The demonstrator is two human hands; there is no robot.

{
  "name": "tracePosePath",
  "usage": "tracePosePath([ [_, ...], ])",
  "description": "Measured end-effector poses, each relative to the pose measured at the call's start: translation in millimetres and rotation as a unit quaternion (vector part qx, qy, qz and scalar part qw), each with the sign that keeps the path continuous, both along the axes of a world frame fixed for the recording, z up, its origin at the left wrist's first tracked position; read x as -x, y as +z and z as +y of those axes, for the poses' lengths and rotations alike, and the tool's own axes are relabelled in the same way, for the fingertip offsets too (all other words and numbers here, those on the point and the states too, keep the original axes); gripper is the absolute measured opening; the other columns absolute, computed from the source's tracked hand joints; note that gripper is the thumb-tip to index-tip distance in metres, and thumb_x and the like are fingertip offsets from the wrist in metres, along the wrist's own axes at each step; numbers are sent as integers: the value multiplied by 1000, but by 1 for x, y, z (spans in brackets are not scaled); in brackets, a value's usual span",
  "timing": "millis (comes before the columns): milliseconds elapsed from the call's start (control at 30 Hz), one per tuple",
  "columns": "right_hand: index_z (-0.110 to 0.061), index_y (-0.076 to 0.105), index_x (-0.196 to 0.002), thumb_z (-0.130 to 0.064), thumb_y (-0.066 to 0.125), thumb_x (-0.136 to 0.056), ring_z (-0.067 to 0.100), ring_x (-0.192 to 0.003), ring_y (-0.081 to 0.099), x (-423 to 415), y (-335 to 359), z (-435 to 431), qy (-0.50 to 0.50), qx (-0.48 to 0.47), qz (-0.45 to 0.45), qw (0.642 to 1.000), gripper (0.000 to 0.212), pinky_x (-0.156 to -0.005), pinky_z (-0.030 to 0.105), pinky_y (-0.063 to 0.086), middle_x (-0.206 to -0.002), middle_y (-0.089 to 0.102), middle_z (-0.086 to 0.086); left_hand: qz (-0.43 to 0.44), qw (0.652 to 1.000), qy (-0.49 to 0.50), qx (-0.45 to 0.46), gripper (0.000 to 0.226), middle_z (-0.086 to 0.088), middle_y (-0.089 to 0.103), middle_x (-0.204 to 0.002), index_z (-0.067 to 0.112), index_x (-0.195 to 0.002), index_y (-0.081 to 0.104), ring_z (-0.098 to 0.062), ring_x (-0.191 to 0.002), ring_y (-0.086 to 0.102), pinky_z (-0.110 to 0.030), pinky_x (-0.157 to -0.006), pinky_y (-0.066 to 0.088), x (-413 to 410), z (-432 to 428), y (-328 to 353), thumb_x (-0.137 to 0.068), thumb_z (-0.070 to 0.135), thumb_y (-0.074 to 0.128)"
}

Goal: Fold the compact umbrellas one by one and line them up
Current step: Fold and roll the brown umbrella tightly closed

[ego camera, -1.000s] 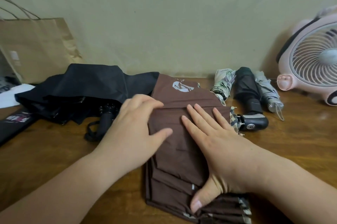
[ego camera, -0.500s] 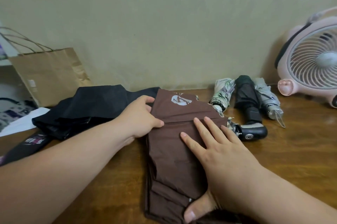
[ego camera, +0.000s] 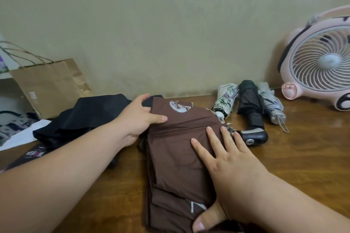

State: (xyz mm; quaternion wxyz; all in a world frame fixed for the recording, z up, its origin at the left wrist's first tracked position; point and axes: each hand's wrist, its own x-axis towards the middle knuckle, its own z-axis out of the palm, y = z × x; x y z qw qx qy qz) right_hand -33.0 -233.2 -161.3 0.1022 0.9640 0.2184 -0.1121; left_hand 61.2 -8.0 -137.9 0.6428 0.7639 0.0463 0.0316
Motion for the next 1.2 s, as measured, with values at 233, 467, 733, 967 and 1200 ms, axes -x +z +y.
tracePosePath([
  [233,-28,-48,-131,-97,22,-19,48,-147,-31,0,3,1,-2,14,19,1000,149,-120,64,-13,-158,-40,21,86,982,-97,137,38,-20,75,-115,-6,-120,69,-34,-109,73,-42,-95,58,10,-9,16,-82,-7,70],
  [467,-27,-47,-130,-97,19,-19,48,-148,-28,2,5,3,2,13,14,1000,147,-121,62,-12,-161,-35,21,-14,987,-113,-113,9,-1,80,-100,15,-100,80,-20,-98,75,-37,-92,58,45,-14,0,-92,15,75],
  [733,-18,7,-163,-104,7,-35,57,-148,17,-2,-7,-3,38,-52,-85,994,154,-120,59,7,-162,14,34,-240,932,-101,-254,23,22,75,-99,29,-94,77,3,-99,69,-15,-90,50,91,-23,-40,-91,6,74],
  [967,-48,43,-145,-111,10,-19,9,-142,35,-30,12,-44,-5,-110,17,994,145,-122,43,30,-144,44,-15,-300,843,-192,-404,13,25,64,-132,33,-90,77,9,-135,45,-27,-118,35,90,-12,-61,-87,25,67],
  [1200,-31,67,-76,-89,68,-49,6,-62,62,-10,52,-53,-41,-321,-46,945,64,-58,30,54,-70,68,-10,-307,836,-198,-409,21,22,63,-131,34,-90,78,0,-134,48,-32,-111,42,91,-11,-59,-87,38,58],
])
